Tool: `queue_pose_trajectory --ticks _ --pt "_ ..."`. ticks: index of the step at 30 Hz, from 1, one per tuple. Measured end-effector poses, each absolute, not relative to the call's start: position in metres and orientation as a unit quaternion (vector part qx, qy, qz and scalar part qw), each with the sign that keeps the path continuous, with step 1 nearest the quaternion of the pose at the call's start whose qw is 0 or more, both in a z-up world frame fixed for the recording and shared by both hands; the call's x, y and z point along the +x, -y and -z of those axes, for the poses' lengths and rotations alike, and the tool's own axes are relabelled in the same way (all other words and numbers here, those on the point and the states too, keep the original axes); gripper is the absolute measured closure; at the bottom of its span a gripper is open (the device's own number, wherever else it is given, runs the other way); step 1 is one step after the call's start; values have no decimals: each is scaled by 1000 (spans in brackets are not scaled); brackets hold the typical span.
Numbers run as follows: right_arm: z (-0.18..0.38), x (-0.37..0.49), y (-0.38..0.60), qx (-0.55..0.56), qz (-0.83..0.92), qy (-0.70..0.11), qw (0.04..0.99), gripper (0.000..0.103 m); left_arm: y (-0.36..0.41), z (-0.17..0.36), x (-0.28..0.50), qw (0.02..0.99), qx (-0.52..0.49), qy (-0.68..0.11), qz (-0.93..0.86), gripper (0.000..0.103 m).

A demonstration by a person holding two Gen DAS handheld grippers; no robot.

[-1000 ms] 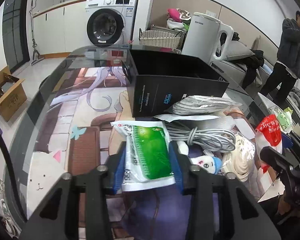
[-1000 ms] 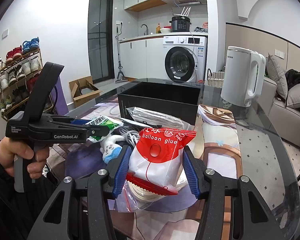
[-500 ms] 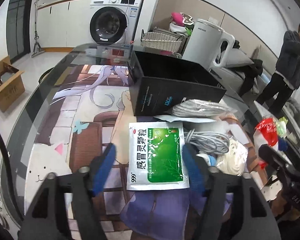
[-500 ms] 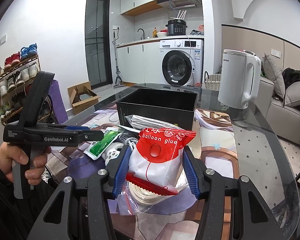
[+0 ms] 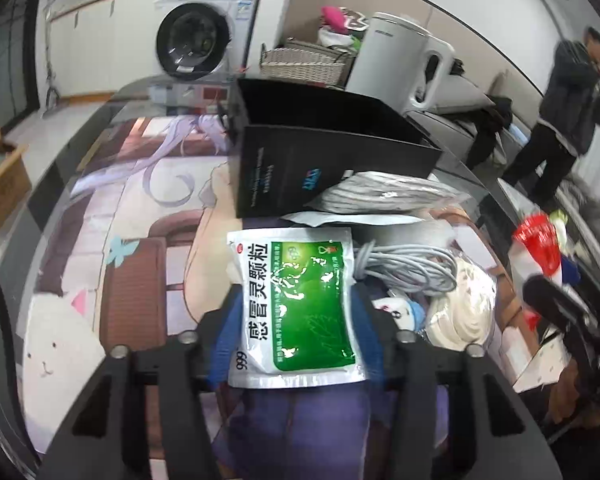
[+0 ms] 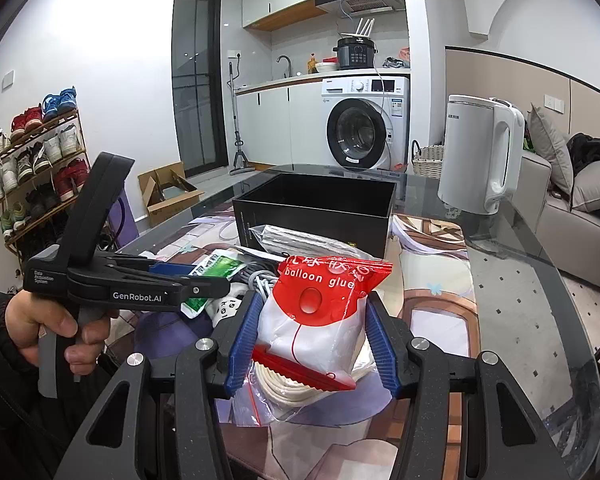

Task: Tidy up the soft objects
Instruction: 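Lift both held items and drop them into the black box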

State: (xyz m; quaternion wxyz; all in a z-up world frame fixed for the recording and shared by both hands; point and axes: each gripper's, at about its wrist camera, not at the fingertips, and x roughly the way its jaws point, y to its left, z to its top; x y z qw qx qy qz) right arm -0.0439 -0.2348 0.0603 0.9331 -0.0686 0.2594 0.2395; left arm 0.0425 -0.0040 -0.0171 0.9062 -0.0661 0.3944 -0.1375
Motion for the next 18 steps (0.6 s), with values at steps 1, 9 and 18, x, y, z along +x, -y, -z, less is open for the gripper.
queue_pose_trajectory --ticks 1,9,18 --pt "-60 -43 235 -68 -239 -259 933 51 5 15 41 908 -62 -392 139 60" --pt "-63 -43 234 -64 -240 -256 934 51 -2 6 26 911 -65 -384 138 64" --pt "-88 -34 234 -58 -248 -255 933 51 -18 -34 10 927 -83 -340 136 64"
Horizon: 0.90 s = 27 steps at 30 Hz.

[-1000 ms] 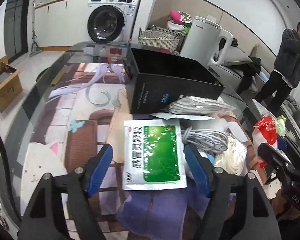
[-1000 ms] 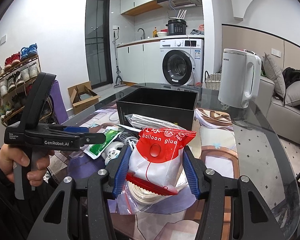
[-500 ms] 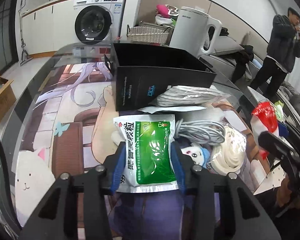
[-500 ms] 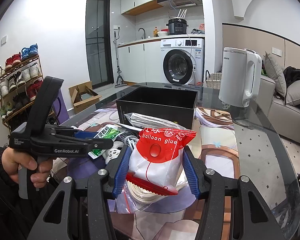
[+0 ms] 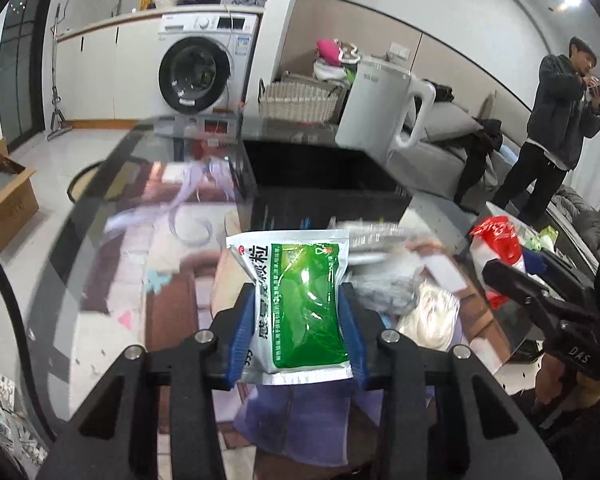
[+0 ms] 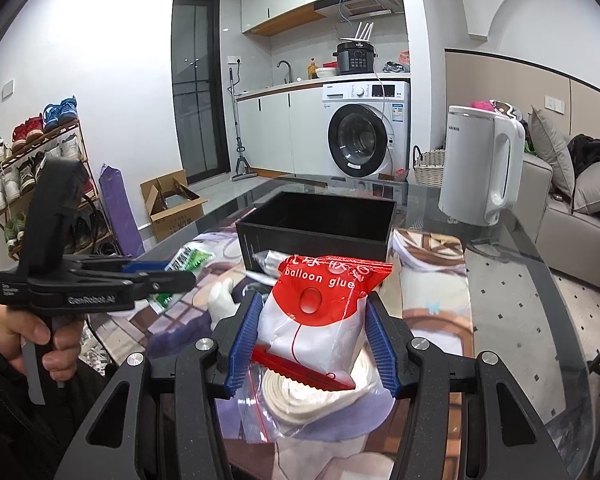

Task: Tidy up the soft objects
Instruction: 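Lift both held items and drop them into the black box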

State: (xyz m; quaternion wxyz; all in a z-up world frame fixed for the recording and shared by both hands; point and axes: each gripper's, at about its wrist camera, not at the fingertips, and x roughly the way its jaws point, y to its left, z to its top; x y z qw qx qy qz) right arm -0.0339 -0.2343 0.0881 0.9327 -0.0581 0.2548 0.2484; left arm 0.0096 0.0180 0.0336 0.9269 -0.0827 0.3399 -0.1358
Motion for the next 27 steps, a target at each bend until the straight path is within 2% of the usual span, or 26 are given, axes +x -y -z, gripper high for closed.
queue_pose_trajectory --ticks 11,21,27 --pt "-133 33 225 -43 -267 -257 928 51 -8 -76 76 944 -59 -296 132 64" --pt "-114 106 211 -47 -261 -280 923 51 -2 -54 153 944 -69 -303 110 64" --pt "-93 139 198 -77 -255 -300 916 51 9 -36 159 945 -39 -303 117 64"
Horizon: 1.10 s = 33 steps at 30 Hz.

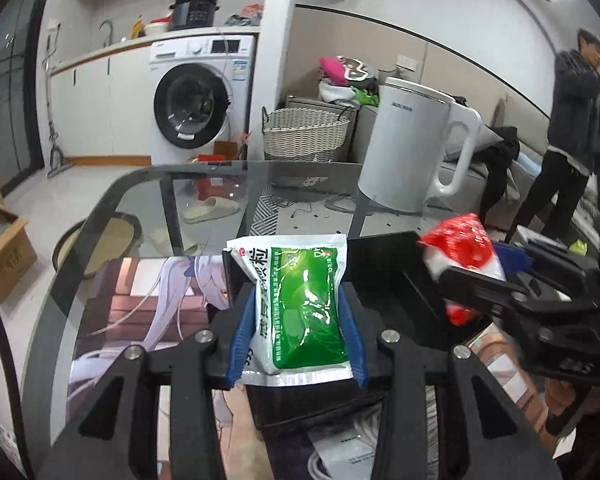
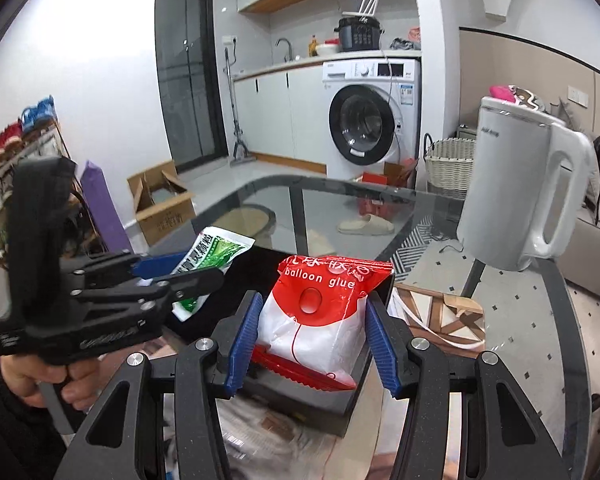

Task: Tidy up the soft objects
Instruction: 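Lift both held items and drop them into the black box, then move the left gripper to the white plush bunny while the right gripper approaches the bagged rope coil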

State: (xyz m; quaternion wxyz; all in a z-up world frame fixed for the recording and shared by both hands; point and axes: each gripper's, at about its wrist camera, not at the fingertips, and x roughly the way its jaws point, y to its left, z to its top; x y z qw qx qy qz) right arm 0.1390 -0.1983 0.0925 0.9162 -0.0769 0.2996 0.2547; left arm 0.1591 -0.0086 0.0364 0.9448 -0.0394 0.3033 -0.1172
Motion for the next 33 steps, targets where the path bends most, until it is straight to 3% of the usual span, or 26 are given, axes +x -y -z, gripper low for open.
queue_pose_trajectory --ticks 8,12,14,19,22,25,27,33 --pt "-77 151 192 -87 -270 -314 906 50 13 -38 164 946 -35 -297 129 64" --pt "-78 145 194 -88 -273 -301 909 31 13 -39 161 946 -39 -294 135 63" --pt "-82 139 197 -89 -266 -303 911 31 14 -39 159 945 -38 -294 135 62" --pt "-91 113 218 -60 -250 -300 919 17 20 -41 150 946 -24 -293 138 56" --pt "-93 95 233 -39 -243 -299 922 12 20 -42 145 945 -30 -294 138 46" --pt "-93 74 244 -28 -234 -298 925 8 19 -45 137 943 -41 -298 142 29" --pt "-91 57 253 -26 -228 -298 926 5 16 -48 127 945 -54 -293 136 1" --pt "-76 27 261 -15 -229 -307 923 0 -4 -50 87 946 -97 -279 131 0"
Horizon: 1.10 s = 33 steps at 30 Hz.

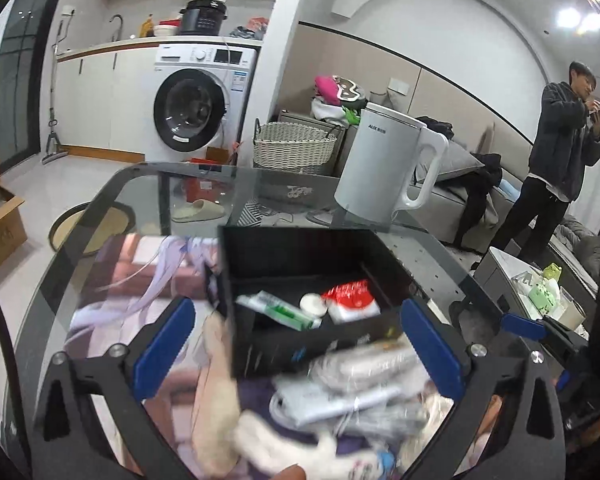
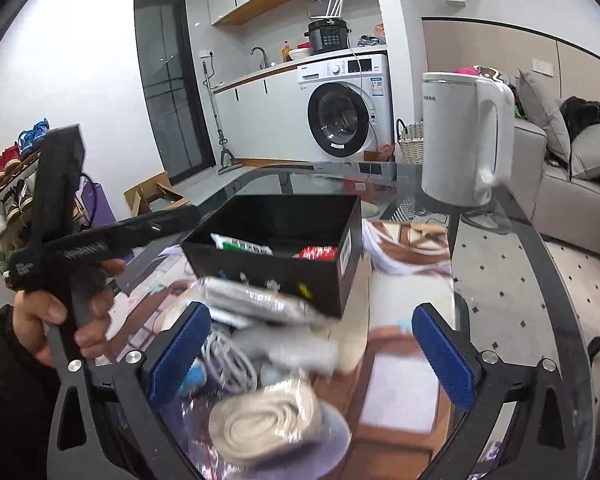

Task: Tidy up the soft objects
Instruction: 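Move the left gripper to the white plush bunny while the right gripper approaches the bagged rope coil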

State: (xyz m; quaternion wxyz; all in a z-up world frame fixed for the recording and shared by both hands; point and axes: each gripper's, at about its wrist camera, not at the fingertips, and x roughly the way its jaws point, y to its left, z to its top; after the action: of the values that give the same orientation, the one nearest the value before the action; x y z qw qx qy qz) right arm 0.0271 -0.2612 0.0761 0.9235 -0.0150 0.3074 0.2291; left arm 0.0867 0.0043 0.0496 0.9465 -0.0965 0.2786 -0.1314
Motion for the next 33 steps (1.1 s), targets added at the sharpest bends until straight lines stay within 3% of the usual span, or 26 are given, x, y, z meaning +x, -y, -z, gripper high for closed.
queue_pose_trajectory --ticks 13,33 --pt "-41 -9 238 -54 -256 -342 902 0 -9 -7 38 939 -50 -324 107 0" --pt "-8 1 238 -105 -216 -418 876 0 6 0 37 924 -30 -357 137 0"
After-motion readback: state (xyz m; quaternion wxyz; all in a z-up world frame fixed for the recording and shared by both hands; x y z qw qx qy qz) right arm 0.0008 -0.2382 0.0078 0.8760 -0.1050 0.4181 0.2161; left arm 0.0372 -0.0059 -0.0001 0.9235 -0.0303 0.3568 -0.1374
